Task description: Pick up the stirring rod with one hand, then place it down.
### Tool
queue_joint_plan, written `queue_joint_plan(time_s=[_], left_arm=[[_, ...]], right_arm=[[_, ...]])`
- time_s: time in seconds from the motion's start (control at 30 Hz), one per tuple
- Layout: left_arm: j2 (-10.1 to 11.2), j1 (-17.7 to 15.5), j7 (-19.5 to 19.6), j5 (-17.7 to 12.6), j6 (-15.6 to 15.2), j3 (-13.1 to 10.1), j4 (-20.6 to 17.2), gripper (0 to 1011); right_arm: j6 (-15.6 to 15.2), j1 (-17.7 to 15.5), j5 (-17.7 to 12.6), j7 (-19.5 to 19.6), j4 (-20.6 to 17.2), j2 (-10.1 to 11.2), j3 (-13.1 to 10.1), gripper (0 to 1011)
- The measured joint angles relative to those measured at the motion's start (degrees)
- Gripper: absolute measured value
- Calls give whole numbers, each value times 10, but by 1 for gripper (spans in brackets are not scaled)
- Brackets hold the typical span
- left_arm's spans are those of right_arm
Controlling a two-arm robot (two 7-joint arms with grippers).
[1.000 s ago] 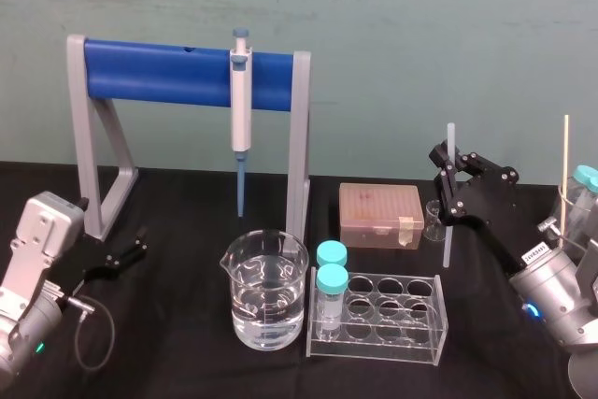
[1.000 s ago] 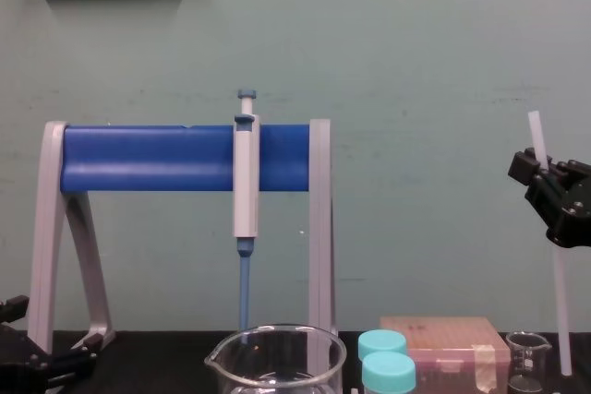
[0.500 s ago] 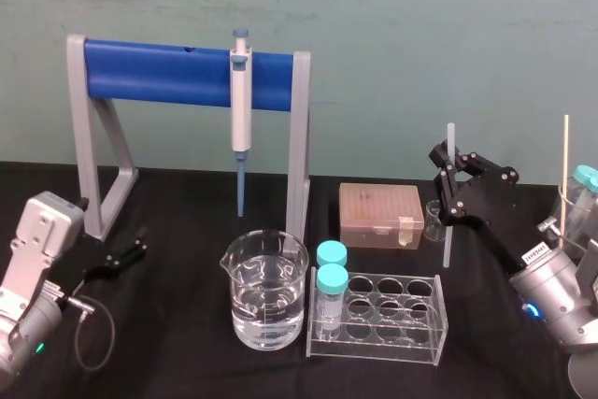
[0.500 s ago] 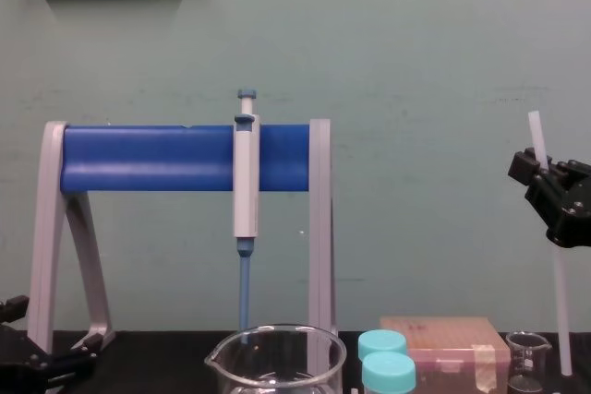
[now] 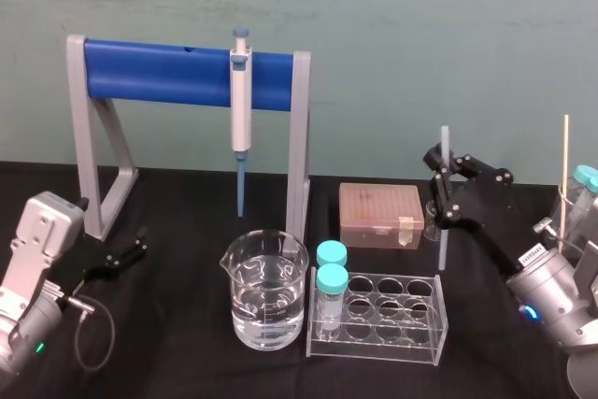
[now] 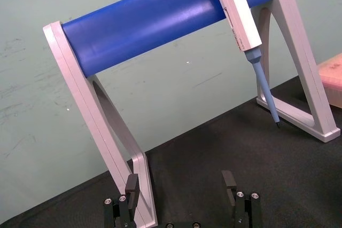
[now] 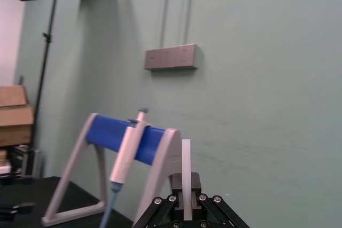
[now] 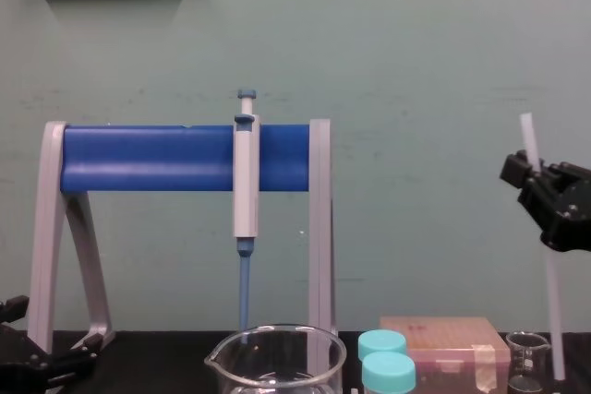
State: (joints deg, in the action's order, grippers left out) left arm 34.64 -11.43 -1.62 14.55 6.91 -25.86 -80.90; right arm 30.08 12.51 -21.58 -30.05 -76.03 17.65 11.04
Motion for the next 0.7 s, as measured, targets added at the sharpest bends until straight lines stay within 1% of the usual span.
queue_joint_plan(time_s=[0.07, 0.13, 0.27, 0.5, 0.7], left_arm=[[0, 0, 0, 0, 0, 0, 0, 1000], [0, 0, 0, 0, 0, 0, 0, 1000], [0, 0, 0, 0, 0, 0, 0, 1001], [0, 0, 0, 0, 0, 0, 0, 1000], [0, 0, 0, 0, 0, 0, 0, 1000]], right_arm=[[-2, 0, -4, -10, 0, 0, 2, 70], [-7, 1, -12, -27, 0, 1, 9, 71], [-10, 2, -19, -42, -1, 3, 18, 71], [-15, 6, -23, -50, 5, 4, 26, 71], [-23, 13, -30, -57, 19, 5, 31, 71]])
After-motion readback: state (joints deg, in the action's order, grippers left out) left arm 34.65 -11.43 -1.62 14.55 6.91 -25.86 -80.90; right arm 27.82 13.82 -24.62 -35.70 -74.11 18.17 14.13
